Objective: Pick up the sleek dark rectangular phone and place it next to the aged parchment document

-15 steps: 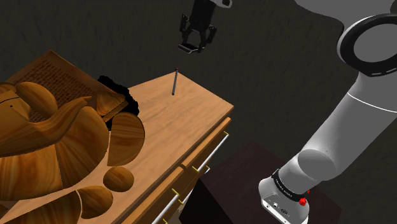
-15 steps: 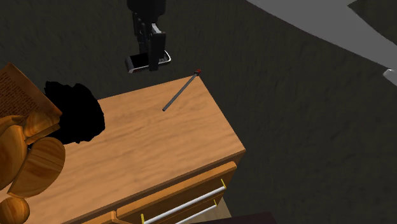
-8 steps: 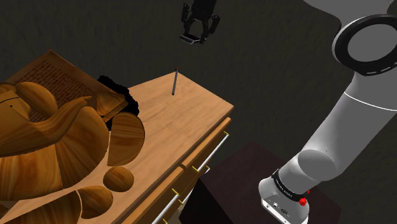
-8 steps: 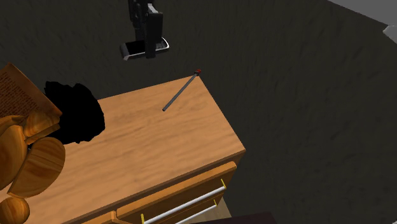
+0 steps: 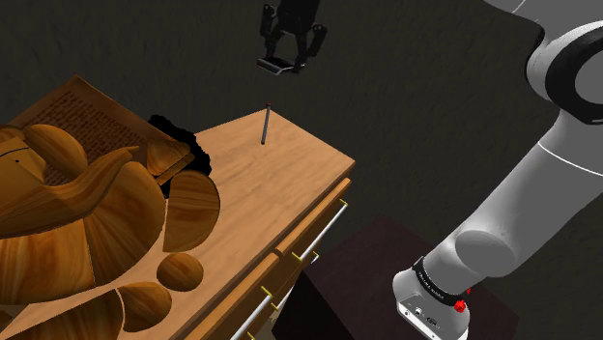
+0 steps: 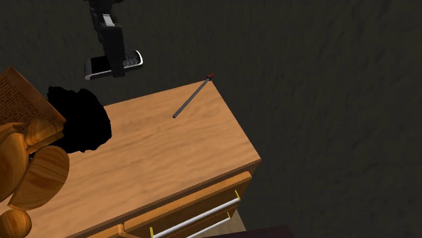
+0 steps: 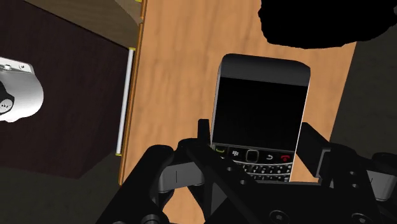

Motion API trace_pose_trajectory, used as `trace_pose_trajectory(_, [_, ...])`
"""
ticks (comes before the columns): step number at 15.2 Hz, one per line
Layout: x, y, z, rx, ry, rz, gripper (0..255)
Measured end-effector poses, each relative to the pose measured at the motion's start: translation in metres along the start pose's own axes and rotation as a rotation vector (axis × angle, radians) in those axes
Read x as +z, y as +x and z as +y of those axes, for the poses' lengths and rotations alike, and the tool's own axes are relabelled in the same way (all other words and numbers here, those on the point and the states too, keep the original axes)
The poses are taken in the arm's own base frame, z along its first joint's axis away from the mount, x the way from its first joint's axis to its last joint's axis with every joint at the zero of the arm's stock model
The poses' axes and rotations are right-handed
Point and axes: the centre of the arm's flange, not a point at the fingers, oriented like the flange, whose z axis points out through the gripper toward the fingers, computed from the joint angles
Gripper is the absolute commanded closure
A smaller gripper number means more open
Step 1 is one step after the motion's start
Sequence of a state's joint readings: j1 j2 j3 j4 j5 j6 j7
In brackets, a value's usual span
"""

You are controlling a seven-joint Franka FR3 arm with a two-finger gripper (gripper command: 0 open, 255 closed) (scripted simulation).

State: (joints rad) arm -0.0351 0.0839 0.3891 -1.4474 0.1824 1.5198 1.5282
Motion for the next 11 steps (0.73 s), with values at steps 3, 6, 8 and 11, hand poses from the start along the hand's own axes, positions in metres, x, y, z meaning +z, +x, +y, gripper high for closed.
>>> trace_pose_trajectory(3, [0.010, -0.044, 0.007, -0.001, 0.000, 0.000, 255])
trace_pose_trajectory(6, [0.019, -0.077, 0.015, 0.000, 0.000, 0.000, 255])
trace_pose_trajectory(8, [0.024, -0.101, 0.021, 0.000, 0.000, 0.000, 255])
trace_pose_trajectory(11, [0.031, -0.141, 0.029, 0.000, 0.000, 0.001, 255])
